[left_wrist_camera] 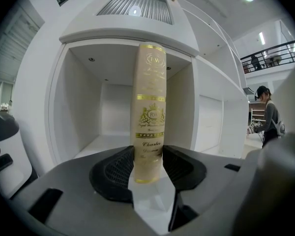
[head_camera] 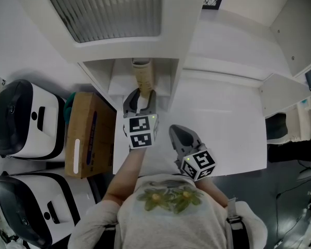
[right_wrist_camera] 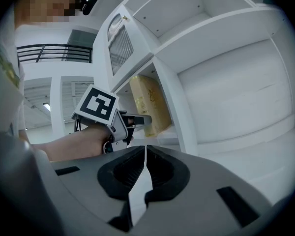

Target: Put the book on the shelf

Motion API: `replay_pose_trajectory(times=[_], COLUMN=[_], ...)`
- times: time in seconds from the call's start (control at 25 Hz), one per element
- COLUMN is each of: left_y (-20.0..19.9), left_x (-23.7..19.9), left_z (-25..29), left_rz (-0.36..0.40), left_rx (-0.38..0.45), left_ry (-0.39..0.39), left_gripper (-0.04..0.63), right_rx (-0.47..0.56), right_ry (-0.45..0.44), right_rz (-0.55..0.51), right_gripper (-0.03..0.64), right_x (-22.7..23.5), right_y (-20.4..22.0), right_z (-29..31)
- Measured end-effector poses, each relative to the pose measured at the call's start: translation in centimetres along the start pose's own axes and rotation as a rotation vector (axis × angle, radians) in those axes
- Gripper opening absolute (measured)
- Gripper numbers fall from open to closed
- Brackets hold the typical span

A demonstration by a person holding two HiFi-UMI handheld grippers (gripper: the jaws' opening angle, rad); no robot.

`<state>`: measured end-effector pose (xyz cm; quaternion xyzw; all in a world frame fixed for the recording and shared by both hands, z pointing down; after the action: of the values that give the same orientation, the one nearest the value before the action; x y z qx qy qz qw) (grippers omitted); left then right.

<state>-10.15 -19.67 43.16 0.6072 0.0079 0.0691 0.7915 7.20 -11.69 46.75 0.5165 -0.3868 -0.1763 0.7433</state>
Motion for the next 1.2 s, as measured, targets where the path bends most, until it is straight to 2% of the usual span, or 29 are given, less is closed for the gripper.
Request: replay_pose_trajectory(times=[0.96, 1.2], left_y=[-0.5, 0.6], left_x=[-0.2, -0.2], left_z=[2.4, 0.7], left_rz=[-0.006, -0.038], left_rx=[0.002, 0.03], left_ry=[0.01, 0.081], left_gripper=[0.204, 0.204], right_rx=[-0.002, -0.002], right_ry=[0.005, 0.006], right_rz=[0.01, 0.009], right_gripper=[0.035, 0.035], right_x=[0.8, 0.8], right_y=[-0.1, -0.2], right_z=[0.6, 0.5])
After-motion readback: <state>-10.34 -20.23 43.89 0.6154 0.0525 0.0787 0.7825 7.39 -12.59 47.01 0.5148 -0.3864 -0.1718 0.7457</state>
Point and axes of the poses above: the fingertips, and each gripper's own axes: z forward along the fingers, x to its right, y out of its underside, the point moved 8 cm from there along -z, backward along the fingers, and after that the axes turned 7 degrees about z, right-handed, at the moved point
